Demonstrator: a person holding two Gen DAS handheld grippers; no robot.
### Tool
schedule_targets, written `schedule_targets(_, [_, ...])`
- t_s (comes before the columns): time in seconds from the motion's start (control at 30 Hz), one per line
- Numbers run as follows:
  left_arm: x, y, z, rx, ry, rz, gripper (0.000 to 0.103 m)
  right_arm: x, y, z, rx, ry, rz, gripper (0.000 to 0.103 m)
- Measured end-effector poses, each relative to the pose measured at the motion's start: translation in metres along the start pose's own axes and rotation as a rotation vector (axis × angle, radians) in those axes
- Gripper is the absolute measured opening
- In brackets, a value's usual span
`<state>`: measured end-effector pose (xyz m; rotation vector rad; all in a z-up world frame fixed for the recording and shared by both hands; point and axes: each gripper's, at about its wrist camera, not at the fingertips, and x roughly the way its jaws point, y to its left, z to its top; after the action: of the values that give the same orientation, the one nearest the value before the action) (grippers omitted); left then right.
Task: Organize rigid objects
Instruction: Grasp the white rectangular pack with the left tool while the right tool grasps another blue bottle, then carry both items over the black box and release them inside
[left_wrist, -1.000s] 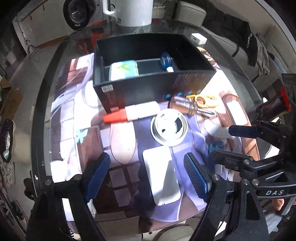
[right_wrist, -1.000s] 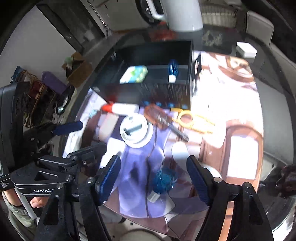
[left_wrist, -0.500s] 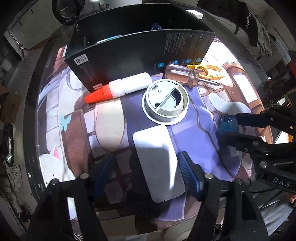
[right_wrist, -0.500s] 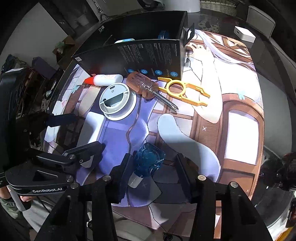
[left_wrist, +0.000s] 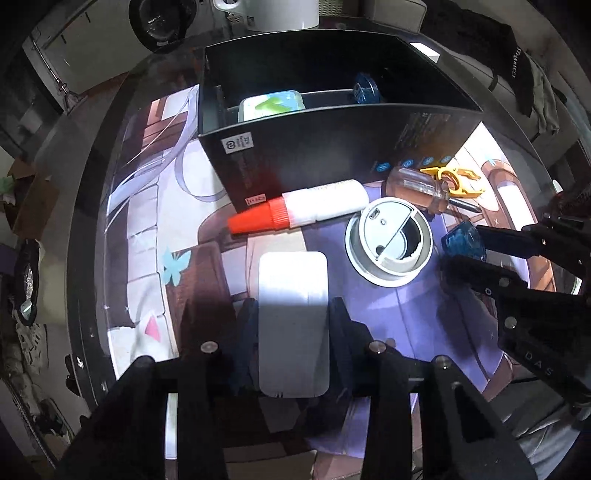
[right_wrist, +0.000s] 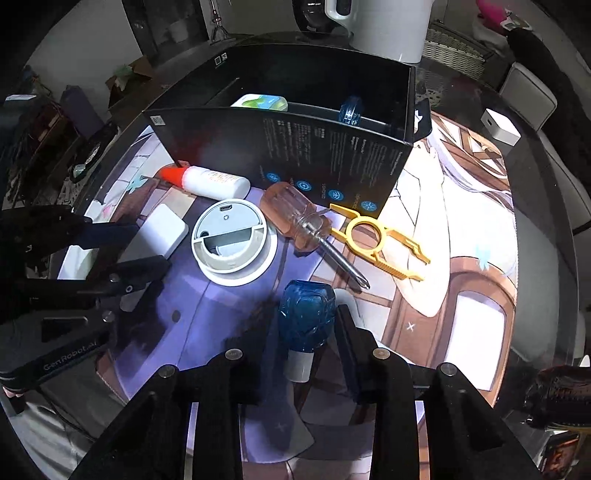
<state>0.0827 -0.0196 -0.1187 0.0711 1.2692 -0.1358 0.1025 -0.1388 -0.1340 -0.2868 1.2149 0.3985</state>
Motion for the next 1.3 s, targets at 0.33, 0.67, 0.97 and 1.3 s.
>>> schedule_targets(0.33, [0.003, -0.006, -0.004, 0.006, -0.002, 0.008, 0.041, -0.003, -0.002, -0.007, -0.02, -0.003, 0.013, 0.031])
schedule_targets(0.67, [0.002, -0.012, -0.002, 0.034, -0.011, 0.011, 0.038, -0.008, 0.003, -0.013, -0.032, -0.009, 0.009, 0.029])
schedule_targets(0.97, [-0.026, -0.008, 0.001, 0.03, -0.132, -0.004, 0.038, -0.027, 0.001, -0.011, -0.021, -0.086, 0.038, 0.029])
schedule_targets(1.3, [-0.09, -0.008, 0.006, 0.053, -0.456, 0.026, 0.038, -0.097, 0.001, -0.006, -0.005, -0.42, 0.028, 0.029])
